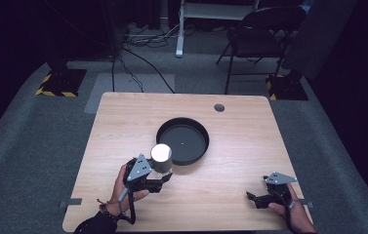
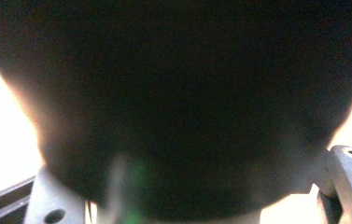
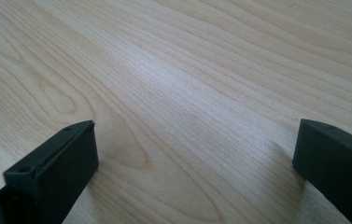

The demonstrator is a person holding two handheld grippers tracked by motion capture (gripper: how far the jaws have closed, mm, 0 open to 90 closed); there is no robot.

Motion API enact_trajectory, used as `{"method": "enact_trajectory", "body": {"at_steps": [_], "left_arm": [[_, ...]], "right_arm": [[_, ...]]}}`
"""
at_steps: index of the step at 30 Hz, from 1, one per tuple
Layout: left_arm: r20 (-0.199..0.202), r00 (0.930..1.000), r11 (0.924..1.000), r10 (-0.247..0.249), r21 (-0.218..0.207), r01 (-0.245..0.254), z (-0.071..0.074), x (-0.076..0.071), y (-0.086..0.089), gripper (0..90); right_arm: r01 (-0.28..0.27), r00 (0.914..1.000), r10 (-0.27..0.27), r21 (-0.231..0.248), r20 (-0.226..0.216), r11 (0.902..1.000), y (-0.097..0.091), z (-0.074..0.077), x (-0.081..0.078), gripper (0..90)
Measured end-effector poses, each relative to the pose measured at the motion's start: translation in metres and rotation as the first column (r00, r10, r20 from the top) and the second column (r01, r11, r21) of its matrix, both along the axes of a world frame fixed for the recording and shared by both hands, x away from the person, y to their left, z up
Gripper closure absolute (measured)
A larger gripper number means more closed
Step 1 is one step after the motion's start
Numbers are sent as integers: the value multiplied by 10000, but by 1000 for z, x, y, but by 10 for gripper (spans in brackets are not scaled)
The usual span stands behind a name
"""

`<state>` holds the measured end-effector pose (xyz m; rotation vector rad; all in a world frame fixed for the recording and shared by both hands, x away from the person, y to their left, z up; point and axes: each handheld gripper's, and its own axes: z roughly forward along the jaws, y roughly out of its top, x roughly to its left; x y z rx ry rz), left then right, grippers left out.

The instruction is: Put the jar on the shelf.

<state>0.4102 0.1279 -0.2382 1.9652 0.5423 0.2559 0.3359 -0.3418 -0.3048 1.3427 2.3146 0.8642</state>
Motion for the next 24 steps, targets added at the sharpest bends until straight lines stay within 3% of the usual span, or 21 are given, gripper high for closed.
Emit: {"method": "enact_trajectory", "body": {"at_steps": [24], "left_arm": [[314, 9993, 9995, 226, -231, -219, 16, 12, -1, 301]], "right_arm": [[-2, 10000, 2, 3, 2, 10000, 0, 0, 0, 0]]}}
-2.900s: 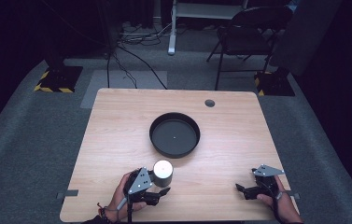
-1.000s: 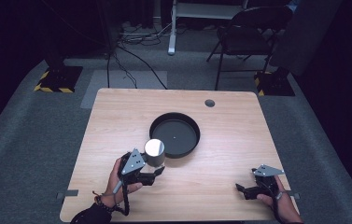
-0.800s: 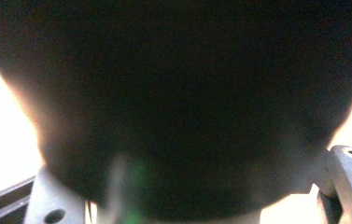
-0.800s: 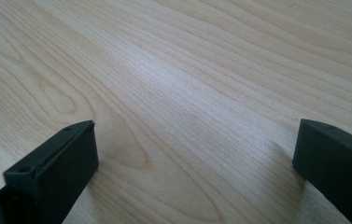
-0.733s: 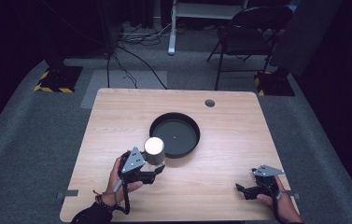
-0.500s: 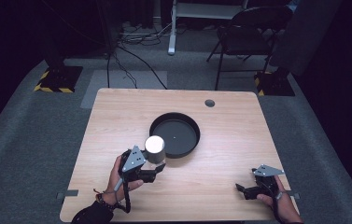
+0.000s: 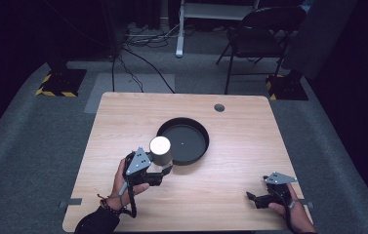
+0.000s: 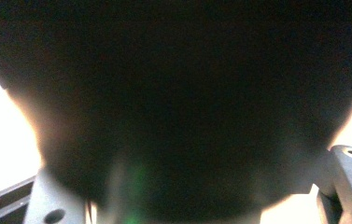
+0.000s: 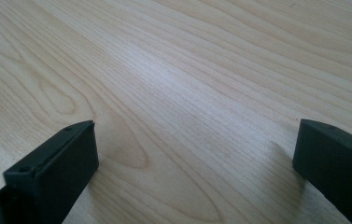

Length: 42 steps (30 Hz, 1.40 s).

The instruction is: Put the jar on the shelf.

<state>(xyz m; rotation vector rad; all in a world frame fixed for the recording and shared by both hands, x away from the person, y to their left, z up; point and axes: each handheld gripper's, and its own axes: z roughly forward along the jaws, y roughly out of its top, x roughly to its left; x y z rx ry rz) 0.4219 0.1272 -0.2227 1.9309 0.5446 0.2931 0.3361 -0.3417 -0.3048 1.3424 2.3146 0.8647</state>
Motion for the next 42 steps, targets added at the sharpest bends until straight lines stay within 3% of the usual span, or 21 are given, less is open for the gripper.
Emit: {"method": "enact_trajectory", "body": {"at_steps": [31, 42], "left_arm": [[-121, 9993, 9986, 353, -389, -358, 6, 23, -13, 301], [-204, 9983, 9981, 553, -255, -558, 6, 36, -19, 301]], "right_arm": [[-2, 10000, 2, 0, 0, 10000, 0, 0, 0, 0], [0, 10000, 0, 0, 1, 10000, 0, 0, 0, 0]]}}
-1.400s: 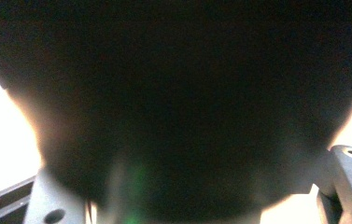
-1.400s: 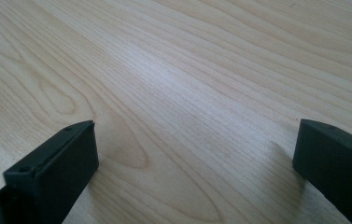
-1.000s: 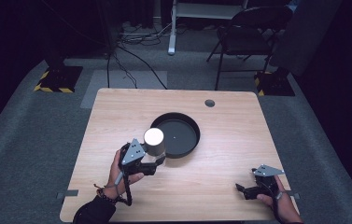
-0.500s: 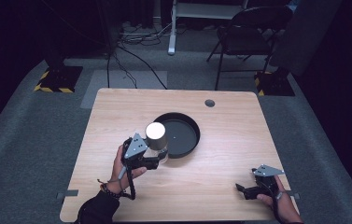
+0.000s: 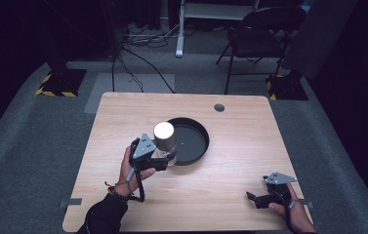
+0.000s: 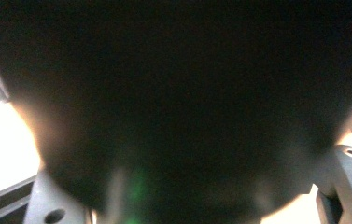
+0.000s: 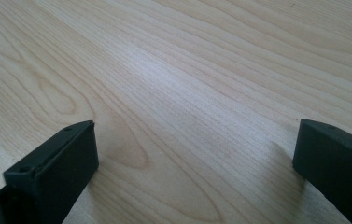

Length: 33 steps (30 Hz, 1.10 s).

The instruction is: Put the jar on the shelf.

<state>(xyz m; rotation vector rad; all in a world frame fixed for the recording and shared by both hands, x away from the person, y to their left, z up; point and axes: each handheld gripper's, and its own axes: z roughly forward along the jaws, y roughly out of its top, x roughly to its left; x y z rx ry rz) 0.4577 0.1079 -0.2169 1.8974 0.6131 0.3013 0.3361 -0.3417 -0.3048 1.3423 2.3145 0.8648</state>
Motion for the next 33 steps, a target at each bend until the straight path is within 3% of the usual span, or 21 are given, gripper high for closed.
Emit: {"method": "enact_trajectory", "body": {"at_steps": [11, 25, 33], "left_arm": [[5, 9999, 9996, 152, 238, -152, 1, 13, -10, 301], [-140, 9986, 9987, 515, 44, -514, -2, 26, -19, 301], [-193, 9978, 9978, 637, 191, -633, -6, 31, -24, 301]], "right_arm": [[-3, 10000, 3, -2, 0, 10000, 0, 0, 0, 0], [-4, 10000, 4, -2, 2, 10000, 0, 0, 0, 0], [-2, 10000, 2, -2, 0, 10000, 0, 0, 0, 0]]}}
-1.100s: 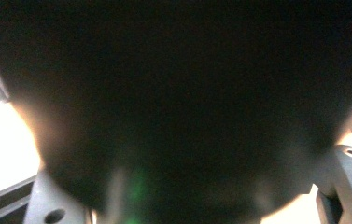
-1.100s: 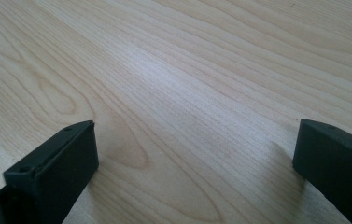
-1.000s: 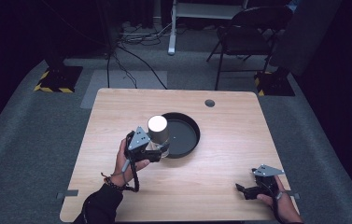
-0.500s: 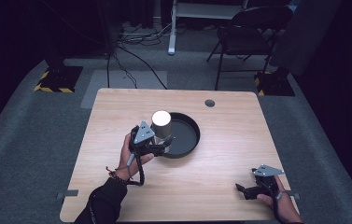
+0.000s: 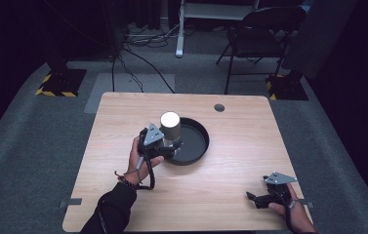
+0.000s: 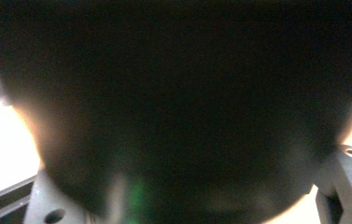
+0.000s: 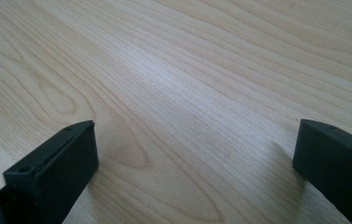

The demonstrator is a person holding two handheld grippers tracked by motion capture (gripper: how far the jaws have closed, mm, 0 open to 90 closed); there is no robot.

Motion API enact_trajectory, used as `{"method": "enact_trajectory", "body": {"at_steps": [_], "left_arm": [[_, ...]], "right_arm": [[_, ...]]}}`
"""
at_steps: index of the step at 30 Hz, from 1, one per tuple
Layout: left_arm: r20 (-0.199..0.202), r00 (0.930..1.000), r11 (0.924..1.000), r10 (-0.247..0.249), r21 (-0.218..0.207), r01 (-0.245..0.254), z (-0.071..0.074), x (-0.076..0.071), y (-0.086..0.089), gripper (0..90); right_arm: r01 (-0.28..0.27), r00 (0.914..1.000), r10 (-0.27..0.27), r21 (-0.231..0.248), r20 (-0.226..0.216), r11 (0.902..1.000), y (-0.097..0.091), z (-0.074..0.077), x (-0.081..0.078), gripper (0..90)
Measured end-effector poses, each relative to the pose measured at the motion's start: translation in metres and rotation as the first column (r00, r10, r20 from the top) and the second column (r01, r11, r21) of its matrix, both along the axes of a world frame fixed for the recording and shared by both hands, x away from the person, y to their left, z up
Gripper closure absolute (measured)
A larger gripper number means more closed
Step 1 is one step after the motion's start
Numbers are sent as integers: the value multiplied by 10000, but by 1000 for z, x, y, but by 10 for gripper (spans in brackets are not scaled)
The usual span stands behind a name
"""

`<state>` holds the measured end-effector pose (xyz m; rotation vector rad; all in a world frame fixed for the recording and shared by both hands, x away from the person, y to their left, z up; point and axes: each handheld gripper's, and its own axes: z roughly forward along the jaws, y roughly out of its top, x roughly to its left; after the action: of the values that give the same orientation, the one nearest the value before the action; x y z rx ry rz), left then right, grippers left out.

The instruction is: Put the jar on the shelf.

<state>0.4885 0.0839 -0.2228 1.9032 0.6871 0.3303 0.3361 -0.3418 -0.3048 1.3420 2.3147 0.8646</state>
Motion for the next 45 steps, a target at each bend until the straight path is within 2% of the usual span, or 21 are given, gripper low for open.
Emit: {"method": "enact_trajectory", "body": {"at_steps": [6, 19, 30, 45], "left_arm": [[-136, 9999, 9999, 89, 77, -88, -6, 3, -5, 301], [-173, 9997, 9991, 176, 387, -169, -14, 9, -15, 301], [-324, 9991, 9993, 260, 261, -252, -18, 12, -16, 301], [-552, 9982, 9989, 218, 435, -194, -30, 12, -18, 301]], "right_arm": [[0, 10000, 0, 0, 0, 10000, 0, 0, 0, 0], [1, 10000, -1, 1, 0, 10000, 0, 0, 0, 0], [-3, 10000, 3, -2, 1, 10000, 0, 0, 0, 0], [-2, 10000, 2, 0, -1, 10000, 0, 0, 0, 0]]}}
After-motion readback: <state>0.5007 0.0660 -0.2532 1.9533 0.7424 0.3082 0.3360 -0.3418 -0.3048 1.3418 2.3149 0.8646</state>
